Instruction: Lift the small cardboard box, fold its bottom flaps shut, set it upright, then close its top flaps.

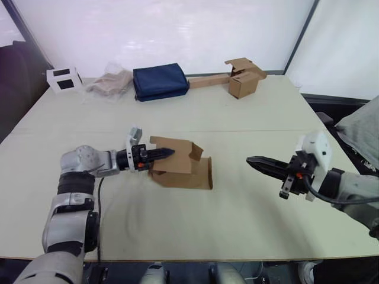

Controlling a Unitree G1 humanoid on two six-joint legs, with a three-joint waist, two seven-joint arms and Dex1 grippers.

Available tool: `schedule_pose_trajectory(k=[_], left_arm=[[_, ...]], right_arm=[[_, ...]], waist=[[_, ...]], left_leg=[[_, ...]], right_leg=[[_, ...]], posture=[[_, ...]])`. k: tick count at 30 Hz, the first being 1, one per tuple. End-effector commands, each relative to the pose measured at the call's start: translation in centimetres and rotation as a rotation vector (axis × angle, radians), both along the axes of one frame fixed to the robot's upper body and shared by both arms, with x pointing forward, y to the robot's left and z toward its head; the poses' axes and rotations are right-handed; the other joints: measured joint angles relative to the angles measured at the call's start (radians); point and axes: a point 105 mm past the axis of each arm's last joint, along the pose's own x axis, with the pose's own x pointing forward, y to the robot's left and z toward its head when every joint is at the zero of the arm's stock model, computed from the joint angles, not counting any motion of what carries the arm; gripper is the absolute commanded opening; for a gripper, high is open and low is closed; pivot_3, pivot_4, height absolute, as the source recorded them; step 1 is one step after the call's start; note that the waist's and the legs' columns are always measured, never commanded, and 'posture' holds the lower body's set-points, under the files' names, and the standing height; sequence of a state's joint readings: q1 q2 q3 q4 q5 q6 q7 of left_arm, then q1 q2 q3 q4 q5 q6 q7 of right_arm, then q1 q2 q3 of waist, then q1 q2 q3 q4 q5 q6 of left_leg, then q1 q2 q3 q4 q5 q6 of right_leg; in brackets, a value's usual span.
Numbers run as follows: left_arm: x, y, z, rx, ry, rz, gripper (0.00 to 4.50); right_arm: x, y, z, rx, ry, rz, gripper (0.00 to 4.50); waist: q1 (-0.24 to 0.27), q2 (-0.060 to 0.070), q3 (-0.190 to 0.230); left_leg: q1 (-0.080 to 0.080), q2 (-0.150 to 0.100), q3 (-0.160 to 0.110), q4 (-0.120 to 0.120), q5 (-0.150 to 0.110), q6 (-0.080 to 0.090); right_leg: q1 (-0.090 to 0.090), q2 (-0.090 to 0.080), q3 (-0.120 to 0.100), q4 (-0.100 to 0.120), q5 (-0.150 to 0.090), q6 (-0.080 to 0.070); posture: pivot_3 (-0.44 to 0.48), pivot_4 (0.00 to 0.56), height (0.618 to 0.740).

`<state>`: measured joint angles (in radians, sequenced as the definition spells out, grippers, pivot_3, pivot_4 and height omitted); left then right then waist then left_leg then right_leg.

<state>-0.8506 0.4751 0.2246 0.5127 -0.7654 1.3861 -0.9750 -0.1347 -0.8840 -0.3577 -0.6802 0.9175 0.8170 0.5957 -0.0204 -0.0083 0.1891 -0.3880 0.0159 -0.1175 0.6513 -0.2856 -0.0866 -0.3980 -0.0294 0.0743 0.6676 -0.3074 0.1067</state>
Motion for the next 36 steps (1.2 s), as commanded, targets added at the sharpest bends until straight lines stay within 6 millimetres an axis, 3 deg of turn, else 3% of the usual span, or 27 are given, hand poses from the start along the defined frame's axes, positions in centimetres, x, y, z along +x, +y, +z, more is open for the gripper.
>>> schedule_pose_trajectory(k=[1,3,8,11,15,23,33,36], left_arm=[[-1.9,-0.9,4.4,-0.024,-0.321,-0.029,0.05],[-2.6,-1.5,5.8,-0.028,-0.458,-0.029,0.05],[-2.8,-2.6,7.0,0.027,-0.692,0.016,0.05],[-2.3,-2.8,8.0,0.015,-0.736,0.038,0.05],[-2.0,-2.8,8.2,0.026,-0.774,0.039,0.05],[-1.9,-2.5,8.2,0.014,-0.77,0.033,0.05],[-2.0,-2.4,7.6,0.019,-0.755,0.033,0.05],[-2.0,-2.4,7.6,0.016,-0.749,0.027,0.05]], right_arm=[[1.2,0.0,1.8,0.053,-0.105,-0.044,0.0],[2.2,0.1,2.3,0.085,-0.149,-0.091,0.0],[4.6,0.8,3.1,0.175,-0.19,-0.16,0.0],[6.8,2.1,3.1,0.201,-0.198,-0.209,0.0],[8.1,3.5,3.1,0.219,-0.192,-0.212,0.0],[8.9,5.2,2.4,0.242,-0.193,-0.222,0.0],[8.8,5.1,2.7,0.241,-0.215,-0.235,0.0],[9.3,4.0,3.3,0.242,-0.236,-0.274,0.0]], waist=[[-0.002,0.0,0.0],[0.001,0.0,0.0],[0.004,0.0,0.0],[0.0,0.0,0.0],[0.0,0.0,0.0],[-0.002,0.0,0.0],[-0.008,0.0,0.0],[-0.014,0.0,0.0]], left_leg=[[0.0,0.0,0.0,0.0,0.0,0.0],[0.0,0.0,0.0,0.0,0.001,-0.002],[0.0,0.0,0.0,0.0,0.002,-0.003],[0.0,0.0,0.001,0.0,0.002,-0.003],[0.0,0.0,0.0,-0.002,0.002,-0.003],[-0.002,0.0,0.001,-0.001,0.001,-0.002],[-0.002,0.0,0.001,-0.002,0.001,-0.002],[-0.002,0.0,0.001,-0.002,0.001,-0.002]], right_leg=[[0.0,0.0,0.0,0.0,0.0,0.0],[0.0,0.0,0.0,0.0,0.0,0.0],[0.0,-0.001,0.0,0.0,0.0,0.0],[0.0,0.0,0.0,0.0,0.0,0.0],[-0.002,0.0,0.0,-0.001,0.0,0.0],[-0.004,0.0,0.001,0.001,0.0,0.0],[-0.005,0.0,0.001,0.001,0.0,0.0],[-0.005,0.0,0.001,0.001,0.0,0.0]], posture=[[0.0,0.15,0.74],[0.0,0.15,0.74],[0.0,0.15,0.74],[0.0,0.15,0.74],[0.0,0.15,0.74],[0.0,0.15,0.74],[0.0,0.15,0.74],[0.0,0.15,0.74]])
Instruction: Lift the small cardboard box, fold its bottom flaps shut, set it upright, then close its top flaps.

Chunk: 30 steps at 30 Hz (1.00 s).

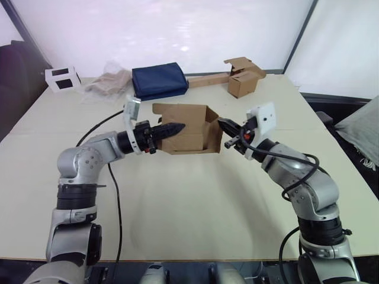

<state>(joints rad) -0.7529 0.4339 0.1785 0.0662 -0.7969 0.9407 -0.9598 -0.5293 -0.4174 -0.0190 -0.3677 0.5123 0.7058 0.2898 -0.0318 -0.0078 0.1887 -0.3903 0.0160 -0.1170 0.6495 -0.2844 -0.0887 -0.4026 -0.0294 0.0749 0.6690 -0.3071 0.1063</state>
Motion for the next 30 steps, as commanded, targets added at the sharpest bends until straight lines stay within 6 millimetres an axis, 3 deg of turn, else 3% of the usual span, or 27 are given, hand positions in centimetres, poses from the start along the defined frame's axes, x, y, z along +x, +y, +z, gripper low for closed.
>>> schedule_pose_trajectory(k=[1,7,11,15,30], left_arm=[[-0.5,0.2,0.9,-0.009,-0.04,-0.018,0.05],[-0.5,0.2,0.8,-0.004,-0.038,-0.02,0.05],[-0.4,0.3,0.9,-0.015,-0.027,-0.015,0.05],[-0.2,0.5,2.0,-0.09,0.015,-0.019,0.05],[-1.1,-0.1,1.5,-0.08,0.066,-0.075,0.05]], right_arm=[[0.1,-1.3,2.7,0.013,-0.104,-0.048,0.0],[-0.4,0.3,3.2,0.035,-0.107,0.019,0.0],[-1.2,1.7,2.5,0.017,-0.086,0.089,0.0],[-1.3,1.9,1.9,0.008,-0.08,0.094,0.0],[-2.1,4.3,2.4,0.036,-0.088,0.175,0.0]], waist=[[-0.007,0.0,0.0],[-0.017,0.0,0.0],[-0.015,0.0,0.0],[-0.013,0.0,0.0],[-0.014,0.0,0.0]], left_leg=[[0.0,0.0,0.0,0.0,0.0,0.0],[0.0,0.0,0.0,-0.001,0.0,0.0],[0.0,0.0,0.0,-0.001,0.0,0.0],[0.0,0.0,0.0,-0.001,0.0,0.0],[0.0,0.0,0.0,-0.001,0.0,0.0]], right_leg=[[0.0,0.0,0.0,0.0,0.0,0.0],[0.0,0.0,0.0,0.0,0.0,0.0],[-0.001,0.0,0.0,0.0,0.0,0.0],[-0.001,0.0,0.0,0.0,0.0,0.0],[-0.001,0.0,0.0,0.0,0.0,0.0]], posture=[[0.0,0.15,0.74],[0.0,0.15,0.74],[0.0,0.15,0.74],[0.0,0.15,0.74],[0.0,0.15,0.74]])
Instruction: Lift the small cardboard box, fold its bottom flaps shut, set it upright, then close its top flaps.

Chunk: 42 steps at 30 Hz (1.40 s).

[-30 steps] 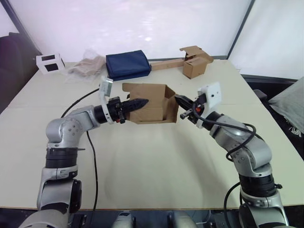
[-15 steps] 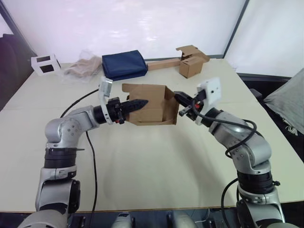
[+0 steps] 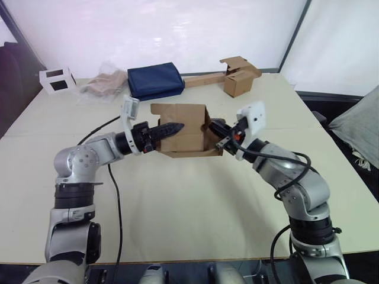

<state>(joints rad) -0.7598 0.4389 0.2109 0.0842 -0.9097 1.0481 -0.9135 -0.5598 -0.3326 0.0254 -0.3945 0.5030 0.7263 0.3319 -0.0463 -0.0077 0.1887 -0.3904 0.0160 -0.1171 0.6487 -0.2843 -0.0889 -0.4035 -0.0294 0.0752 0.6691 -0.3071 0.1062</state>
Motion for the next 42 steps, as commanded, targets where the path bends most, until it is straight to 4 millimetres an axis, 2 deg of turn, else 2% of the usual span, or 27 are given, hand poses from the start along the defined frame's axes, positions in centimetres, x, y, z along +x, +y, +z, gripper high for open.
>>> schedule_pose_trajectory(k=[1,6,14,24,26,34,37,42], left_arm=[[-0.6,-0.3,1.4,-0.027,-0.035,-0.026,0.05],[-1.1,-0.5,2.1,-0.084,0.013,-0.074,0.05],[-2.1,-0.3,2.4,-0.094,0.074,-0.136,0.05],[-1.1,-0.3,2.2,-0.053,0.067,-0.07,0.05],[-1.0,-0.3,2.3,-0.054,0.057,-0.063,0.05],[-0.4,0.0,3.1,-0.086,0.046,-0.028,0.05],[-0.4,0.1,3.2,-0.09,0.046,-0.025,0.05],[-0.3,0.2,3.5,-0.095,0.041,-0.013,0.05]], right_arm=[[-1.1,1.0,1.9,0.011,-0.077,0.048,0.0],[-1.6,2.0,2.0,0.004,-0.088,0.084,0.0],[-1.3,1.5,3.0,-0.019,-0.155,0.077,0.0],[-3.0,1.8,3.8,-0.028,-0.174,0.184,0.0],[-2.9,1.1,3.5,-0.043,-0.154,0.171,0.0],[-2.2,-4.6,2.9,-0.041,-0.085,0.006,0.0],[-2.5,-5.2,2.7,-0.043,-0.066,0.002,0.0],[-4.3,-5.7,-0.2,-0.094,0.044,0.048,0.0]], waist=[[0.001,0.0,0.0],[0.0,0.0,0.0],[-0.001,0.0,0.0],[0.001,0.0,0.0],[0.002,0.0,0.0],[0.002,0.0,0.0],[0.001,0.0,0.0],[0.003,0.0,0.0]], left_leg=[[0.0,0.0,0.0,0.0,0.0,0.0],[0.0,0.0,0.0,0.0,0.0,0.0],[0.0,0.0,0.0,0.0,0.0,0.0],[0.0,0.0,0.0,0.0,0.0,-0.001],[0.0,0.0,0.0,0.0,0.0,-0.001],[0.0,0.0,0.0,0.0,0.0,0.0],[0.0,0.0,0.0,0.0,0.0,0.0],[0.0,0.0,0.0,-0.001,0.0,0.0]], right_leg=[[0.0,0.0,0.0,0.0,0.0,0.0],[0.0,0.0,0.0,0.0,0.0,0.0],[0.0,0.0,0.0,0.0,0.0,0.0],[0.0,0.0,0.0,0.0,0.0,0.0],[0.0,0.0,0.0,0.0,0.0,0.0],[0.0,0.0,0.0,0.0,0.0,0.0],[0.0,0.0,0.0,0.0,0.0,0.0],[0.0,0.0,0.0,-0.001,0.0,0.0]], posture=[[0.0,0.15,0.74],[0.0,0.15,0.74],[0.0,0.15,0.74],[0.0,0.15,0.74],[0.0,0.15,0.74],[0.0,0.15,0.74],[0.0,0.15,0.74],[0.0,0.15,0.74]])
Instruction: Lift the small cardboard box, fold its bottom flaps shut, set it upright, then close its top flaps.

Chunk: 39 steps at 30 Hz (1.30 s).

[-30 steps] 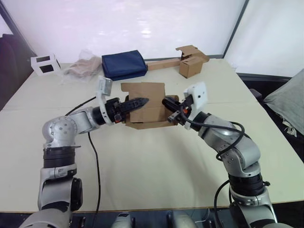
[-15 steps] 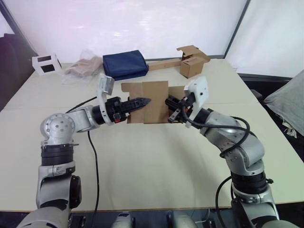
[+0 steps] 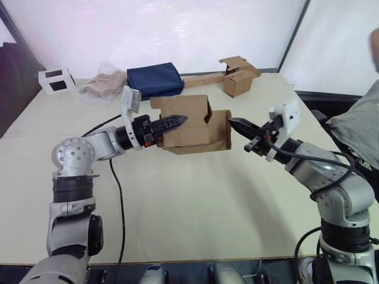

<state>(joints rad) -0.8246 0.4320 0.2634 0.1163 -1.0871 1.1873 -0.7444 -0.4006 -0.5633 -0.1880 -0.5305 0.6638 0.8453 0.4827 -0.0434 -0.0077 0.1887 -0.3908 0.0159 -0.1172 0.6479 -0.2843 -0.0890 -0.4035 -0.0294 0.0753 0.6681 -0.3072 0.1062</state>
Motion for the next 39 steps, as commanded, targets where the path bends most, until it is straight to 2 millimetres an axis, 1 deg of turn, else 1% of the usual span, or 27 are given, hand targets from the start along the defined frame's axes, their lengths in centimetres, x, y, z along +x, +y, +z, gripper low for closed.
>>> schedule_pose_trajectory(k=[1,6,8,9,13,17,23,26,29,31,36,39], left_arm=[[-0.1,0.5,1.8,-0.039,-0.064,0.017,0.05],[0.0,0.5,2.0,-0.043,-0.068,0.022,0.05],[0.0,0.5,2.1,-0.045,-0.071,0.02,0.05],[0.0,0.4,2.3,-0.051,-0.07,0.014,0.05],[-0.2,0.1,2.3,-0.058,-0.069,-0.002,0.05],[-0.8,-0.7,2.0,-0.063,-0.061,-0.04,0.05],[-0.9,-0.8,2.1,-0.075,-0.056,-0.045,0.05],[-1.0,-0.7,2.1,-0.082,-0.055,-0.044,0.05],[-1.0,-0.5,2.0,-0.083,-0.055,-0.039,0.05],[-0.9,-0.4,2.1,-0.086,-0.057,-0.031,0.05],[-1.0,-0.2,2.1,-0.087,-0.06,-0.03,0.05],[-1.1,-0.2,2.0,-0.085,-0.058,-0.041,0.05]], right_arm=[[-1.5,0.3,0.2,-0.001,-0.01,0.044,0.0],[-1.9,0.5,-0.6,0.014,0.028,0.054,0.0],[-2.0,0.9,-0.7,0.023,0.032,0.061,0.0],[-2.0,1.5,-0.7,0.037,0.026,0.073,0.0],[-1.7,3.1,-0.5,0.063,0.01,0.098,0.0],[-1.4,4.7,0.5,0.081,-0.022,0.158,0.0],[-1.5,5.7,1.3,0.081,-0.04,0.22,0.0],[-1.7,6.0,1.3,0.068,-0.041,0.246,0.0],[-1.6,5.6,1.1,0.043,-0.04,0.232,0.0],[-1.5,4.8,0.9,0.024,-0.033,0.211,0.0],[-1.0,0.8,0.4,-0.026,-0.027,0.092,0.0],[-0.7,-0.6,0.7,-0.031,-0.04,0.044,0.0]], waist=[[0.0,0.0,0.0],[-0.001,0.0,0.0],[-0.001,0.0,0.0],[-0.001,0.0,0.0],[-0.002,0.0,0.0],[-0.001,0.0,0.0],[0.0,0.0,0.0],[-0.001,0.0,0.0],[-0.001,0.0,0.0],[0.0,0.0,0.0],[0.003,0.0,0.0],[-0.002,0.0,0.0]], left_leg=[[0.0,0.0,0.0,0.0,0.0,0.0],[0.0,0.0,0.0,0.001,0.0,0.0],[0.0,0.0,0.0,0.0,0.0,0.0],[0.0,0.0,0.0,0.0,0.0,0.0],[0.0,0.0,0.0,0.0,0.0,0.0],[0.0,0.0,0.0,0.0,0.0,0.0],[0.0,0.0,0.0,0.0,0.0,-0.001],[0.0,0.0,0.0,0.0,0.0,0.0],[0.0,0.0,0.0,0.0,0.0,0.0],[0.0,0.0,0.0,0.0,0.0,0.0],[0.0,0.0,0.0,0.001,0.0,0.0],[0.0,0.0,0.0,0.001,0.0,0.0]], right_leg=[[0.0,0.0,0.0,0.0,0.0,0.0],[0.001,0.0,0.0,0.0,0.0,0.0],[0.001,0.0,0.0,0.0,0.0,0.0],[0.001,0.0,0.0,0.0,0.0,0.0],[0.001,0.0,0.0,0.0,0.0,0.0],[0.0,0.0,0.0,0.0,0.0,0.0],[0.0,0.0,0.0,0.0,0.0,0.0],[0.0,0.0,0.0,0.0,0.0,0.0],[0.0,0.0,0.0,0.0,0.0,0.0],[0.0,0.0,0.0,0.0,0.0,0.0],[0.001,0.0,0.0,-0.001,0.0,0.0],[0.001,0.0,0.0,0.0,0.0,0.0]], posture=[[0.0,0.15,0.74],[0.0,0.15,0.74],[0.0,0.15,0.74],[0.0,0.15,0.74],[0.0,0.15,0.74],[0.0,0.15,0.74],[0.0,0.15,0.74],[0.0,0.15,0.74],[0.0,0.15,0.74],[0.0,0.15,0.74],[0.0,0.15,0.74],[0.0,0.15,0.74]])
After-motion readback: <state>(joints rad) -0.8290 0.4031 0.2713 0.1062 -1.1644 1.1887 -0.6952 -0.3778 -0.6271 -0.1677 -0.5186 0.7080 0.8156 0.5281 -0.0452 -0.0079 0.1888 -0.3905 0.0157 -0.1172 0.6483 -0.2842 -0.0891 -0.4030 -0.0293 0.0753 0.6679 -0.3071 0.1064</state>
